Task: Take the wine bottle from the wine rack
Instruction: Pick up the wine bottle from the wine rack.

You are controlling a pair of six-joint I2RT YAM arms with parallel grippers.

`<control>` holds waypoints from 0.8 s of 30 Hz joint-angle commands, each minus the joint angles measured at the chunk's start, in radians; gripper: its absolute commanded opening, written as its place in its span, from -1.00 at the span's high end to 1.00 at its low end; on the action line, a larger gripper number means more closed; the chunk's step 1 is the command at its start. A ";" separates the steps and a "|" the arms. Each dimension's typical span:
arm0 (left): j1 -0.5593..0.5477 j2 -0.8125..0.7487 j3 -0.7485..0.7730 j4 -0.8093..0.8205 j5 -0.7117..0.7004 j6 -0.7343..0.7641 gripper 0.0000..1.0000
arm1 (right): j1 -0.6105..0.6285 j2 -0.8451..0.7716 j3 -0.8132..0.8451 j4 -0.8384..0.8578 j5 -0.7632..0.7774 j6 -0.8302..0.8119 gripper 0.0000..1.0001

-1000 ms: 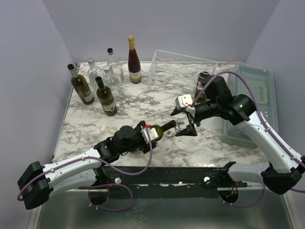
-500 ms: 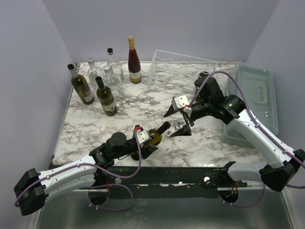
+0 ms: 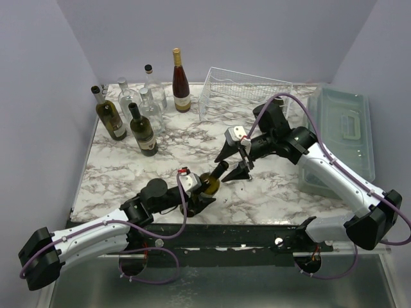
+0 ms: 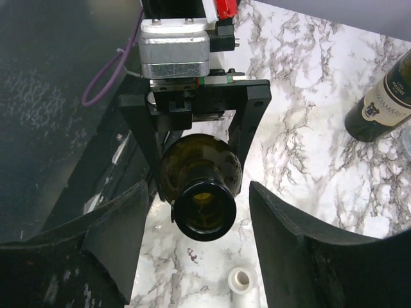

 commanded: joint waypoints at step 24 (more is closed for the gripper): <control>0.005 0.029 0.009 0.231 0.038 -0.106 -0.09 | -0.003 0.004 0.009 0.069 -0.072 0.152 1.00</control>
